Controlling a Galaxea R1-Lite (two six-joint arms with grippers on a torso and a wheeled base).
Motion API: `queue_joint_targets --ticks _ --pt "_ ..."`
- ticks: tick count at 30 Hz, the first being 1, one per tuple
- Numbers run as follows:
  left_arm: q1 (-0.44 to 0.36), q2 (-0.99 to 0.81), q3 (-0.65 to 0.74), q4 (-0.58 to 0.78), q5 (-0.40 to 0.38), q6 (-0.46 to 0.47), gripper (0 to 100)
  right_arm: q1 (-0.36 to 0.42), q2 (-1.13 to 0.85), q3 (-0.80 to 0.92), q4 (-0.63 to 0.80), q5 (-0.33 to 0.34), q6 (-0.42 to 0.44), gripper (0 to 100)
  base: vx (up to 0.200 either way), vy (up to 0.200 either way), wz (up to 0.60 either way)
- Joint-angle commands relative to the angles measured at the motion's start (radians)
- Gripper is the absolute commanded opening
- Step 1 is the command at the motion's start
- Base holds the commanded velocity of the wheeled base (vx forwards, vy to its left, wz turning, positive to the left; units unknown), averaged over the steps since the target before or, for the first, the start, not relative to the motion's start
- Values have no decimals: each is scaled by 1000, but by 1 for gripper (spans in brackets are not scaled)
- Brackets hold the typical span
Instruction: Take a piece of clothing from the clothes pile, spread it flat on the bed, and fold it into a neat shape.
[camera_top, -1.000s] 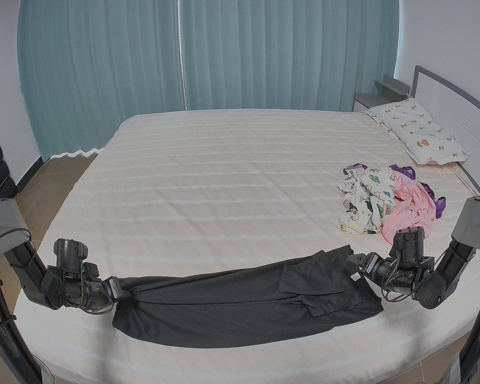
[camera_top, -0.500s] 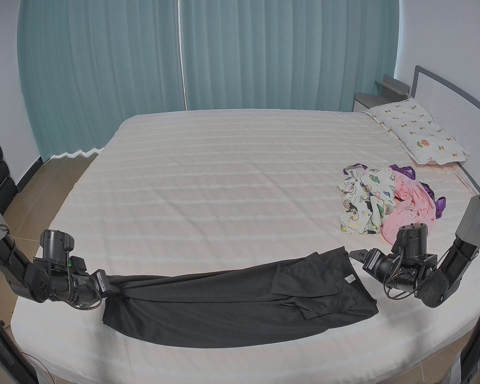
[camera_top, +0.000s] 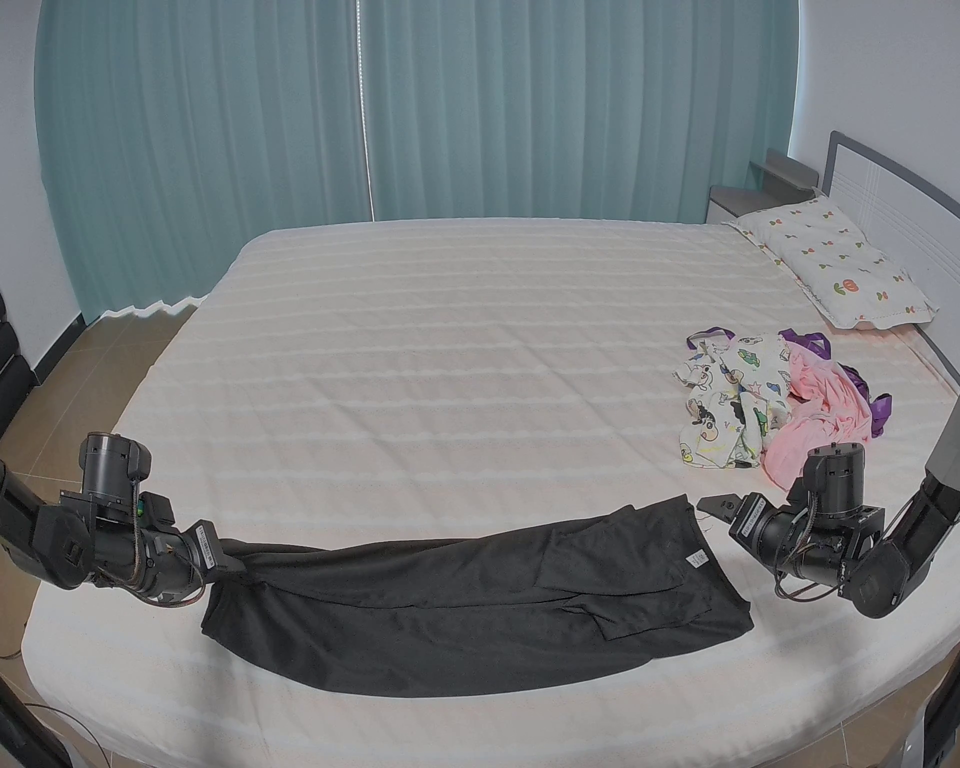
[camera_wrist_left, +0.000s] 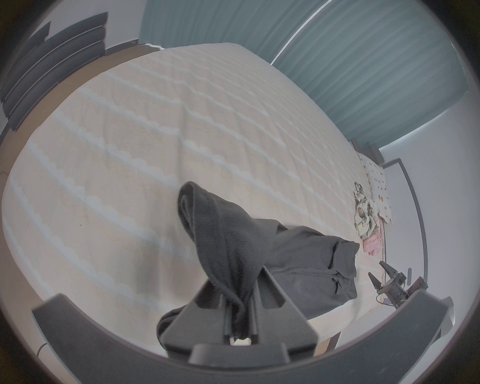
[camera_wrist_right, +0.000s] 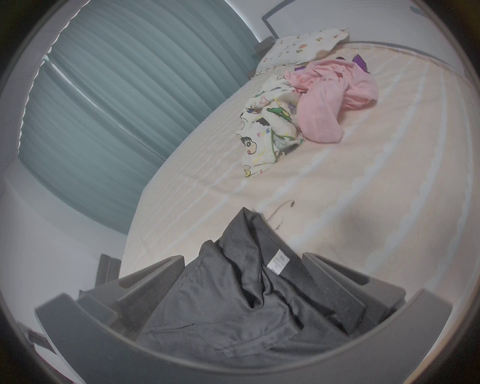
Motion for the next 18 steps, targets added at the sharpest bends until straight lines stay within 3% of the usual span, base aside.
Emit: queue_joint_targets --ticks 1,6,10,14,18 --pt "-63 -55 -5 29 33 -16 0 4 -25 69 -3 10 91 100 0 0 0" --pt "-141 -58 -42 46 74 -99 0 45 -31 115 -3 65 218 100 0 0 0" --pt "-163 -58 -82 54 106 -209 0 76 -23 131 -37 82 226 100 0 0 0" --pt "-166 -58 -80 54 125 -220 0 79 21 148 -92 85 230 100 0 0 0" --pt "-197 -52 -77 63 139 -220 0 85 44 175 -177 85 232 100 0 -200 0"
